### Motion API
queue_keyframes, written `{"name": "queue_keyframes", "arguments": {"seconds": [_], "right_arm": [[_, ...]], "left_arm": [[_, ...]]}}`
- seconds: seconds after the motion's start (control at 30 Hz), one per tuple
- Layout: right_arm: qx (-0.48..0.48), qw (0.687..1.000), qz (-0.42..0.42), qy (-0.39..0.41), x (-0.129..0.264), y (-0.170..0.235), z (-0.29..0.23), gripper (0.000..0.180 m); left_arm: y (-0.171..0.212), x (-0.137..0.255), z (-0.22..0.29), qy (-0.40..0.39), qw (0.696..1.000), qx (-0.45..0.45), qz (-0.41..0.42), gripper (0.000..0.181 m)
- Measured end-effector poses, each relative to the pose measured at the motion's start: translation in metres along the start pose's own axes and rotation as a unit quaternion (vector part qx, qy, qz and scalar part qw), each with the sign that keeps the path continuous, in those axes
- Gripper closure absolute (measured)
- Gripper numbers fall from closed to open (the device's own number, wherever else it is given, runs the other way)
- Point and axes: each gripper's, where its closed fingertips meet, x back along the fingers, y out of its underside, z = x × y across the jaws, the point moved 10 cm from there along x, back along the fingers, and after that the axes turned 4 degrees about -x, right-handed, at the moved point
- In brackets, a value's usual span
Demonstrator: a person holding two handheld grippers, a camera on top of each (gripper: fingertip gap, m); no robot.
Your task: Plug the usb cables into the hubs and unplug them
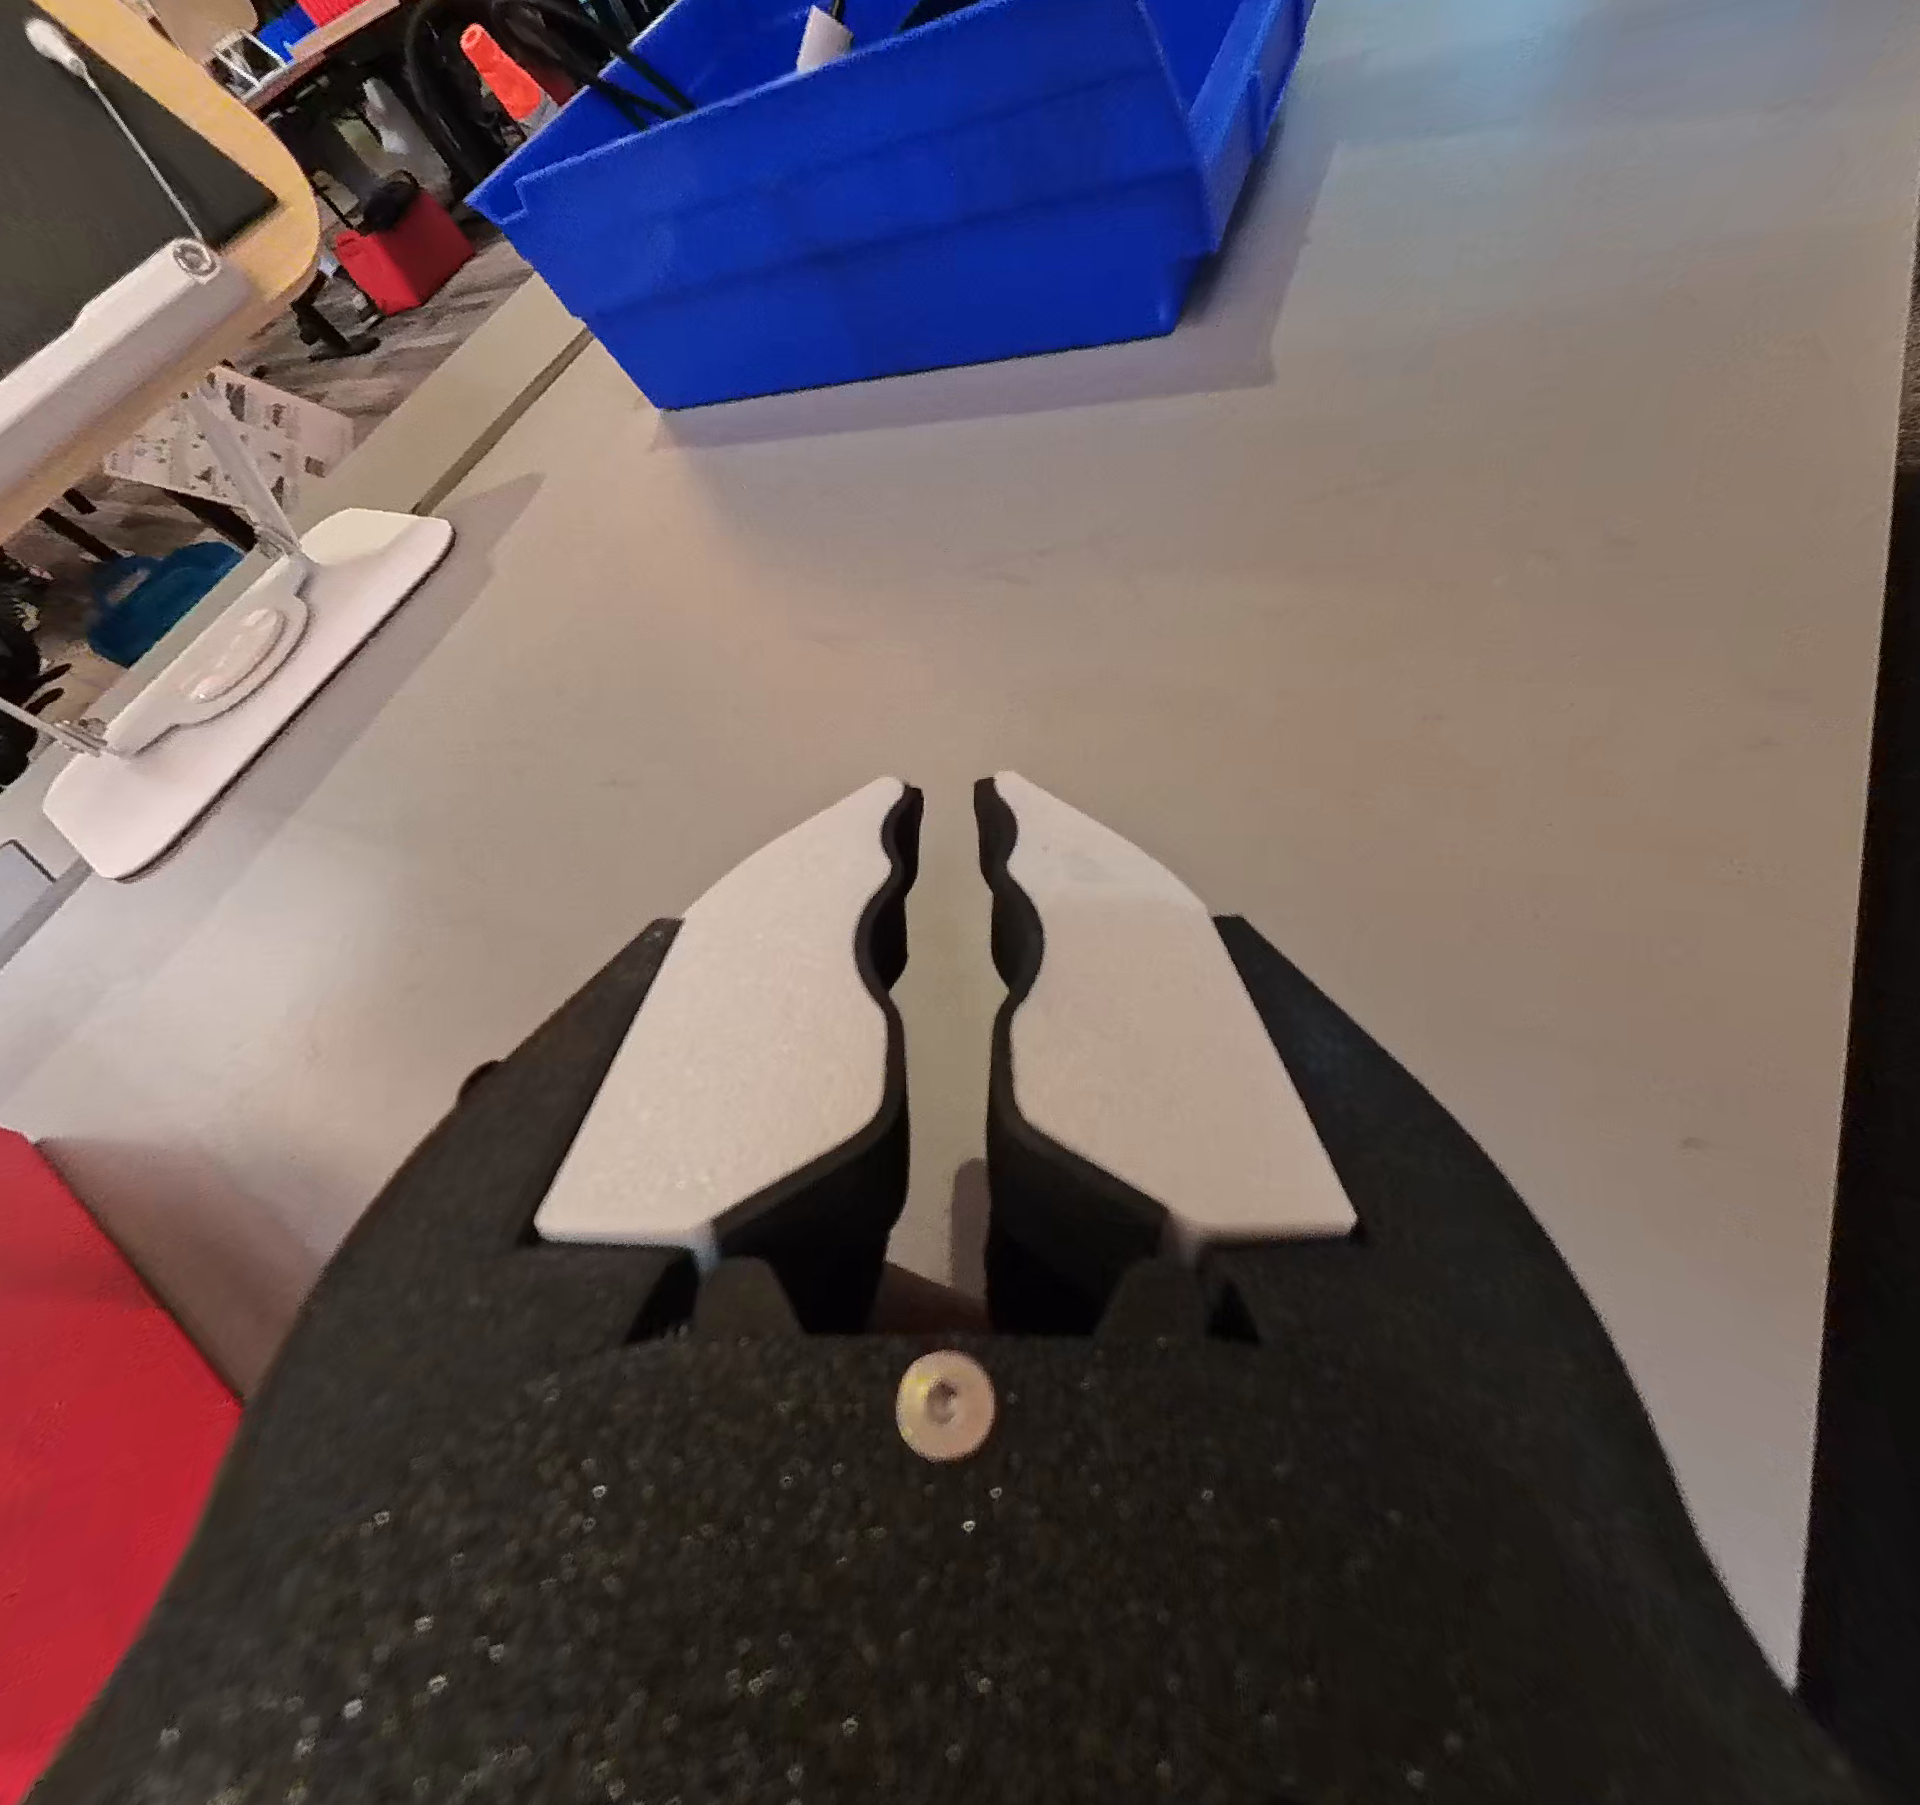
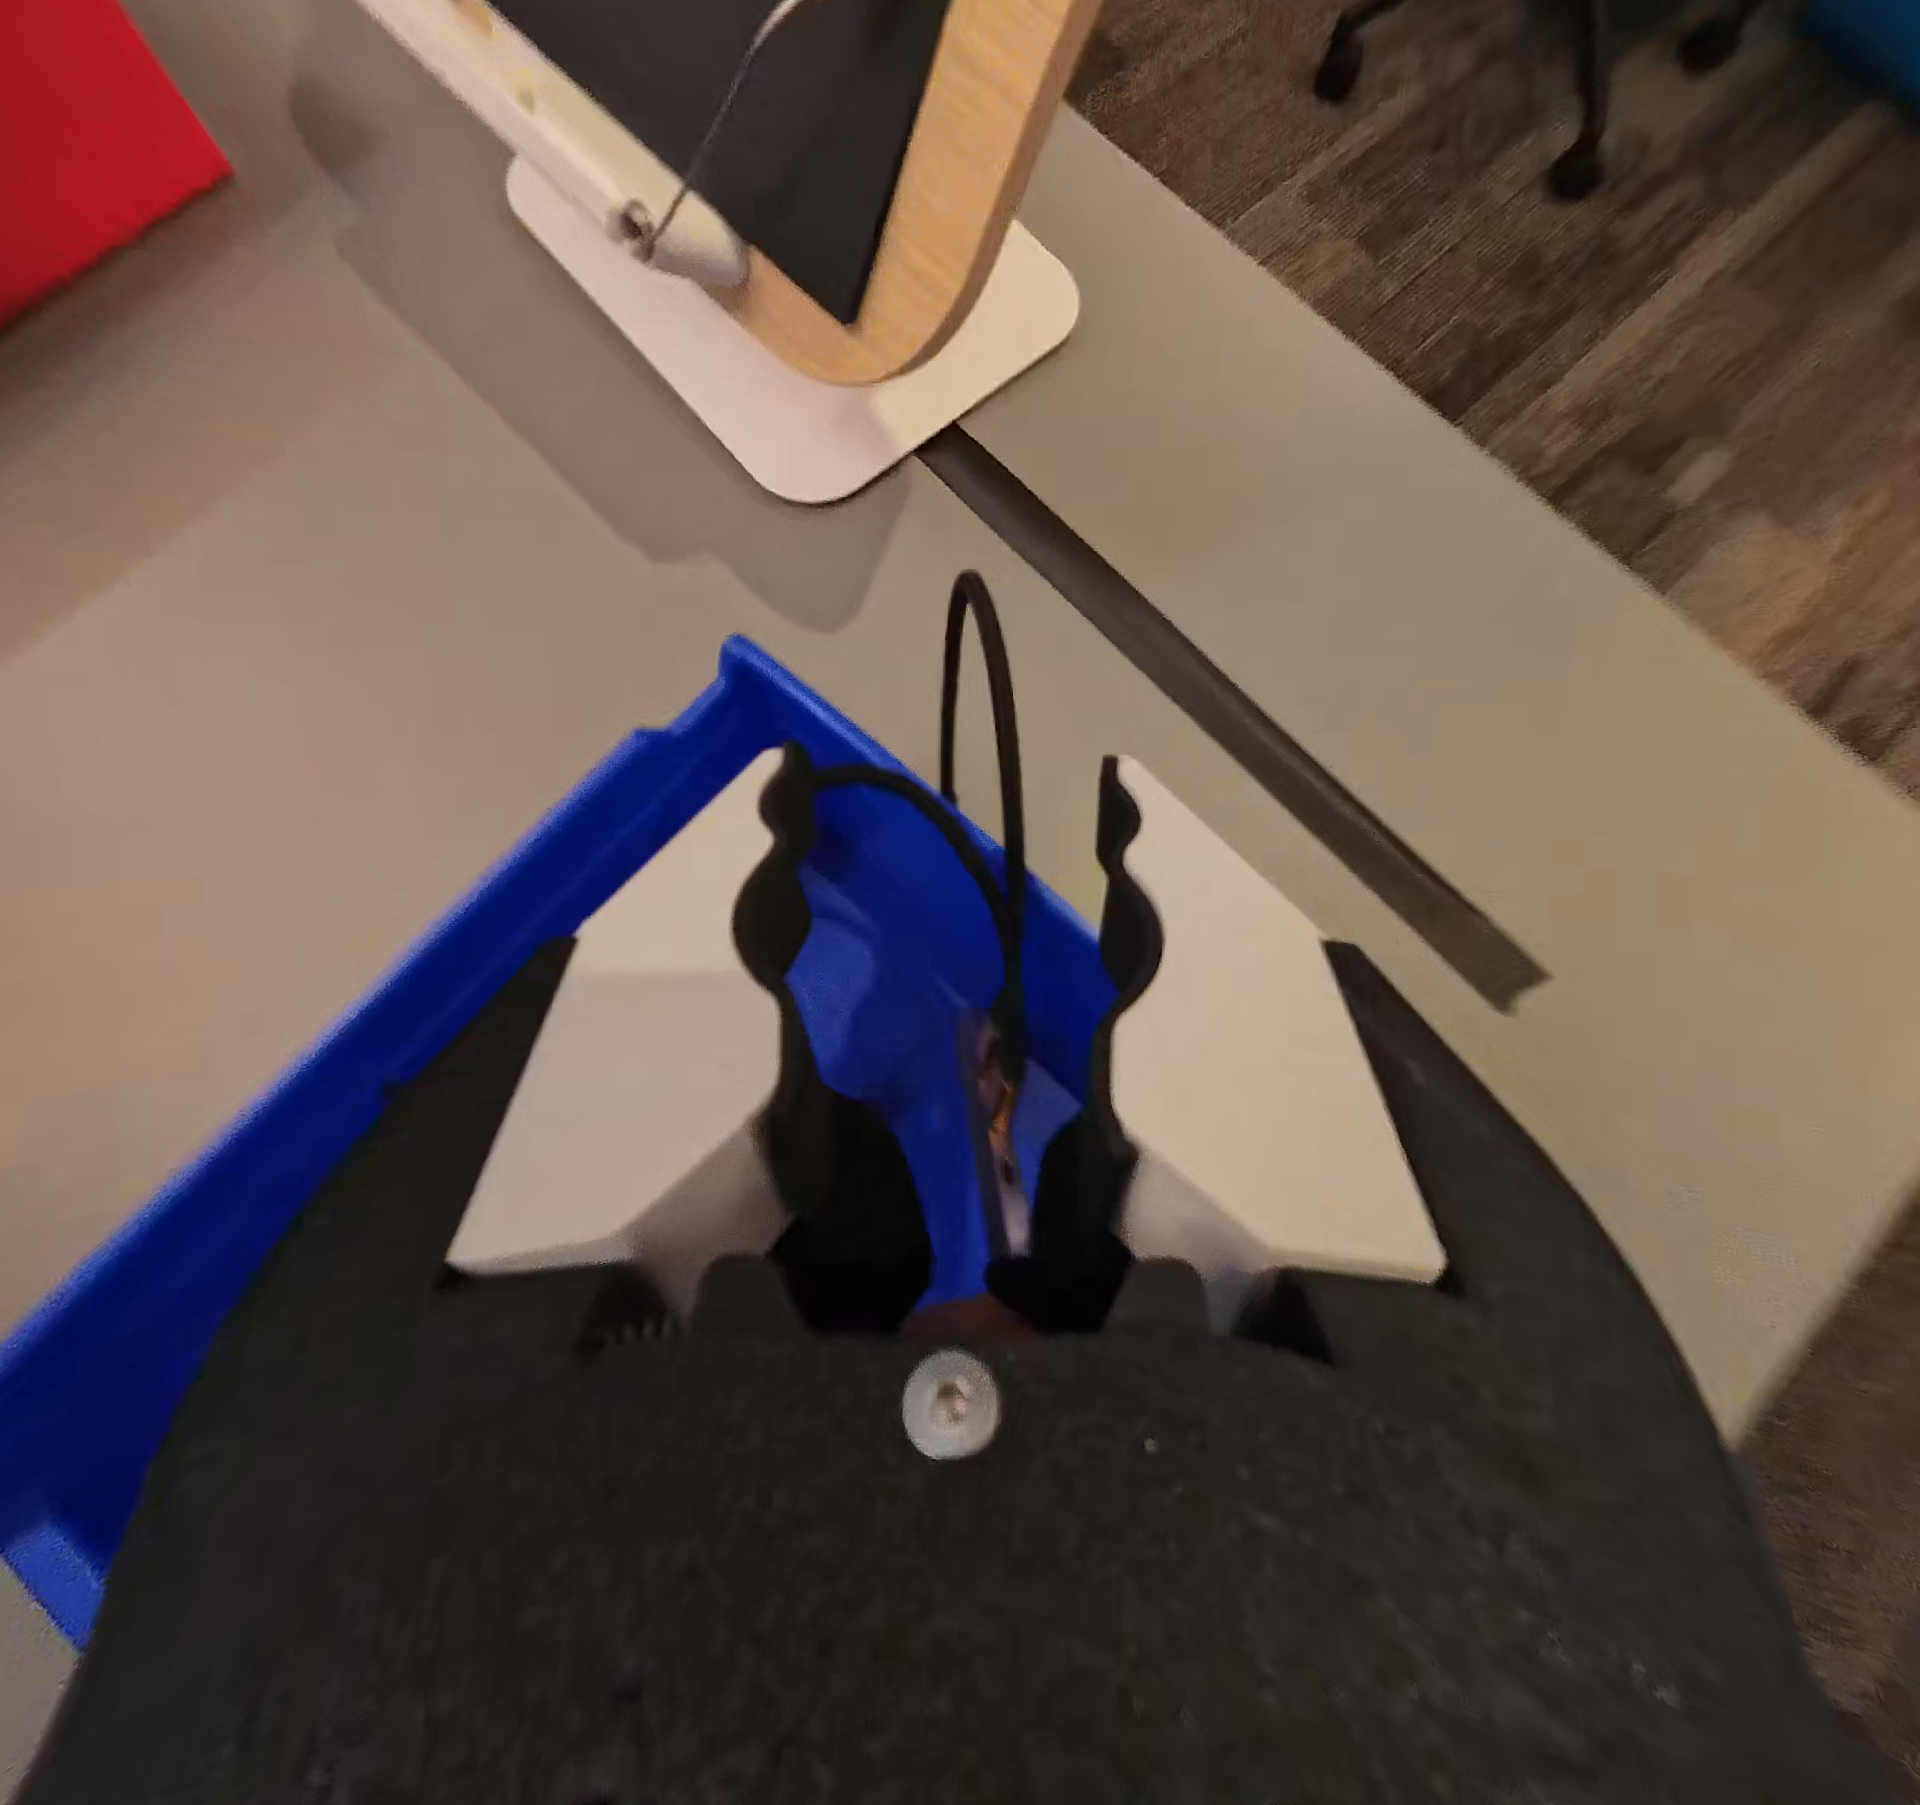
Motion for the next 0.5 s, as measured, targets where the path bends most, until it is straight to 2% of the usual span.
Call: {"name": "queue_keyframes", "arguments": {"seconds": [0.03,0.07,0.13,0.2,0.3,0.5], "right_arm": [[-0.018,1.0,-0.001,-0.007,-0.011,0.0,0.002,0.127],[-0.021,1.0,-0.005,-0.007,-0.021,0.0,0.003,0.135],[0.002,1.0,-0.001,0.011,-0.03,-0.003,0.002,0.175],[0.044,0.999,0.026,0.007,-0.025,-0.005,-0.002,0.176],[0.073,0.991,0.101,-0.043,0.005,-0.003,-0.004,0.176],[-0.015,0.964,0.208,-0.163,0.069,0.024,0.015,0.177]], "left_arm": [[-0.001,0.0,0.0,-0.001,1.0,0.0,0.002,0.171],[-0.001,0.0,0.0,0.0,1.0,0.001,0.003,0.171],[0.0,0.0,-0.001,-0.001,1.0,0.001,0.003,0.171],[0.001,0.001,-0.002,-0.003,1.0,-0.001,0.0,0.171],[0.005,0.004,-0.003,-0.006,1.0,0.002,0.0,0.171],[0.007,0.008,-0.003,-0.008,1.0,0.006,0.0,0.171]]}}
